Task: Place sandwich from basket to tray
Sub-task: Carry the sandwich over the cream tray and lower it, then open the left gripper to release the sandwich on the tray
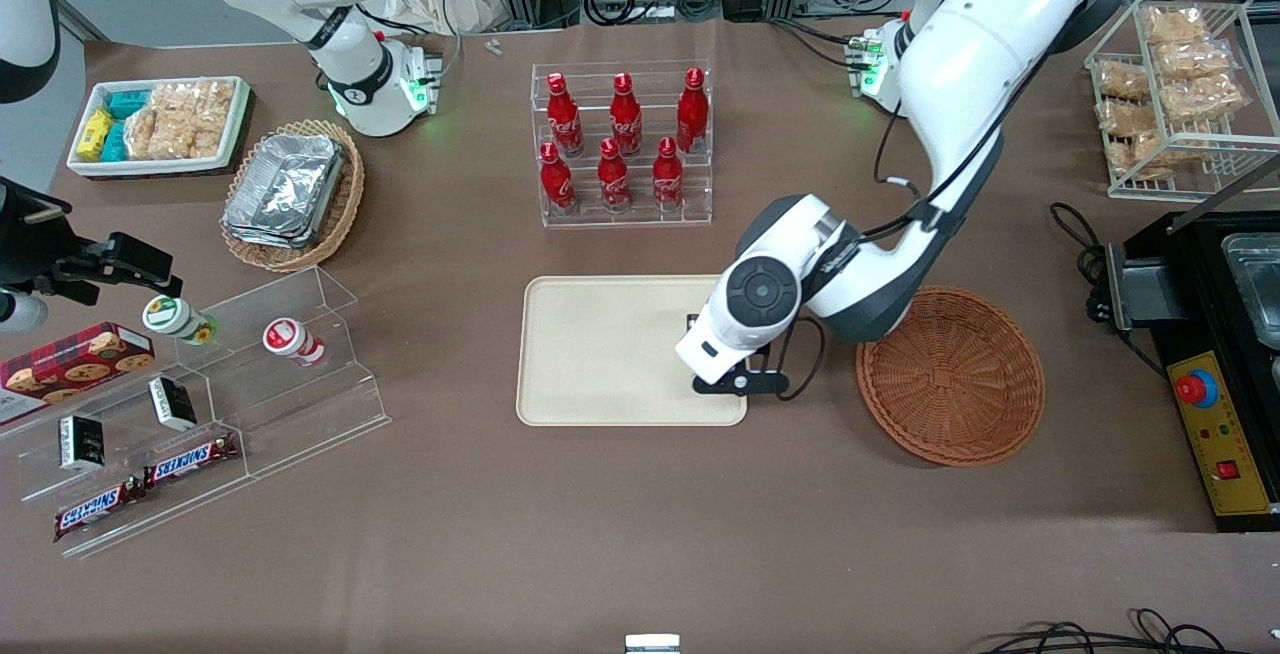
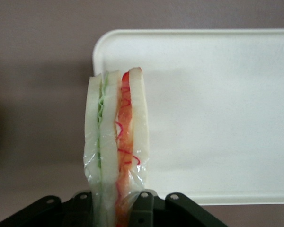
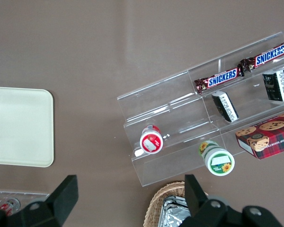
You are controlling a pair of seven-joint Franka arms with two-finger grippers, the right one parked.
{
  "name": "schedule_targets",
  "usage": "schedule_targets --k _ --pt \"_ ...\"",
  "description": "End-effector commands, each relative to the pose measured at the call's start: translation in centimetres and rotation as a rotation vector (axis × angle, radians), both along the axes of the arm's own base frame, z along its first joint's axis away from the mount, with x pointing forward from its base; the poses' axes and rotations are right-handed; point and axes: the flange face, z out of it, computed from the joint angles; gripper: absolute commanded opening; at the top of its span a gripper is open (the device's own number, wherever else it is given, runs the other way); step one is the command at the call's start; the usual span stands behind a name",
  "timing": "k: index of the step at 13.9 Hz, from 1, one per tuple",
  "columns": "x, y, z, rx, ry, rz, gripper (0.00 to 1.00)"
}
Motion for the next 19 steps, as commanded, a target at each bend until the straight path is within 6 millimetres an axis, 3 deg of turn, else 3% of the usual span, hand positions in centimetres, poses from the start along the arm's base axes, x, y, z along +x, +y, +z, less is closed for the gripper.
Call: schedule_targets --k 1,4,6,7,8,9,10,13,15,19 --pt "-1.1 -1.6 -2.2 0.031 -0.007 -0.054 0.00" --pt "-2.5 -2.6 -4.6 0.042 -0.009 -0.067 0.00" --pt "-2.8 -2.6 -5.0 0.041 -0.008 -0.068 0.04" --pt "-2.8 -2.6 -5.0 0.041 -0.008 -0.068 0.21" --pt "-2.9 -2.6 -5.1 0.044 -0.005 -0.065 0.48" --pt "-3.1 -2.6 -5.4 0.049 -0.001 -0.057 0.67" --pt "-3.2 -2.6 -5.5 0.052 0.003 -0.058 0.97" --pt "-2.9 -2.0 -5.0 0.063 0.003 -0.040 1.00" --pt "-2.3 -1.6 -3.4 0.072 -0.008 -0.026 1.00" --pt "2.8 4.6 2.7 0.044 -0.068 0.113 1.00"
